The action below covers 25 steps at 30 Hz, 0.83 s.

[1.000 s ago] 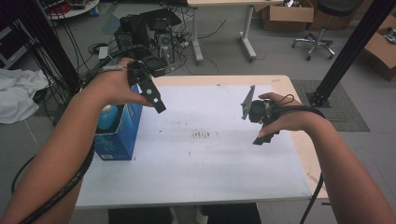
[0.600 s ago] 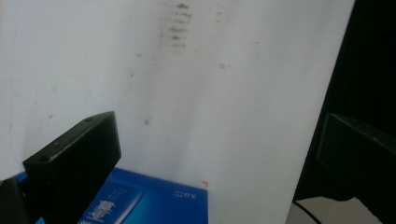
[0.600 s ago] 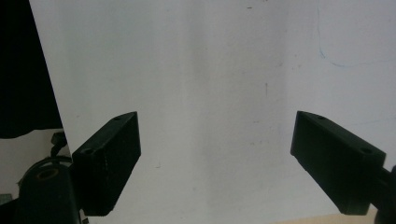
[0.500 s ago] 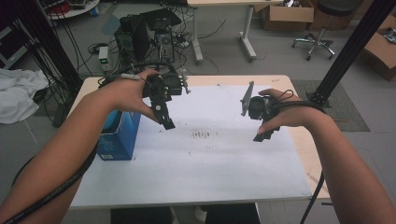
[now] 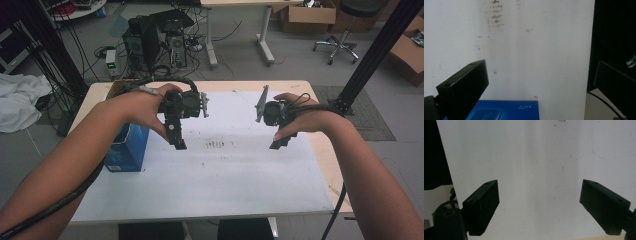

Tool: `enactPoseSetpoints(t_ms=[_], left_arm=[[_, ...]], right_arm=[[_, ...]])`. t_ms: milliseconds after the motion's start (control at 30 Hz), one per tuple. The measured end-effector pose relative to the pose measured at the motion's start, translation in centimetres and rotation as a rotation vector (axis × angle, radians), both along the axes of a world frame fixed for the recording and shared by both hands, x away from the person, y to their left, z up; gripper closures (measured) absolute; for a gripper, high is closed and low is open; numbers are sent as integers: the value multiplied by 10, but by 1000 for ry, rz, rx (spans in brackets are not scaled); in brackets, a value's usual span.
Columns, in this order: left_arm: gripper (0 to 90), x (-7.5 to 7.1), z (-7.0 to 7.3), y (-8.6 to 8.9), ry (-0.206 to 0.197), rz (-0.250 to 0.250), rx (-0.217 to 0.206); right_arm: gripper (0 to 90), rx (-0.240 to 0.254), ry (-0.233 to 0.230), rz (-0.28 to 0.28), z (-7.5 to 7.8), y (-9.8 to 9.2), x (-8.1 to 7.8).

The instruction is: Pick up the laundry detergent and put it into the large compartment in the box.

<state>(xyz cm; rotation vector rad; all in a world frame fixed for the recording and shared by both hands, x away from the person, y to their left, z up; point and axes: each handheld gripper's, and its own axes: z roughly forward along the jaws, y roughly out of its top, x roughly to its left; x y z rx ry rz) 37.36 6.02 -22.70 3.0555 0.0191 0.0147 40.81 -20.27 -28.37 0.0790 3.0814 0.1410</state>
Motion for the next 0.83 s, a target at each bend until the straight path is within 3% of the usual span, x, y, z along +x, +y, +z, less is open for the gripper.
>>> enactPoseSetpoints(t_ms=[833], left_arm=[[1,-4,-2,-2,0,8,7]], right_arm=[[162,1,-6,8,0,3,-4]])
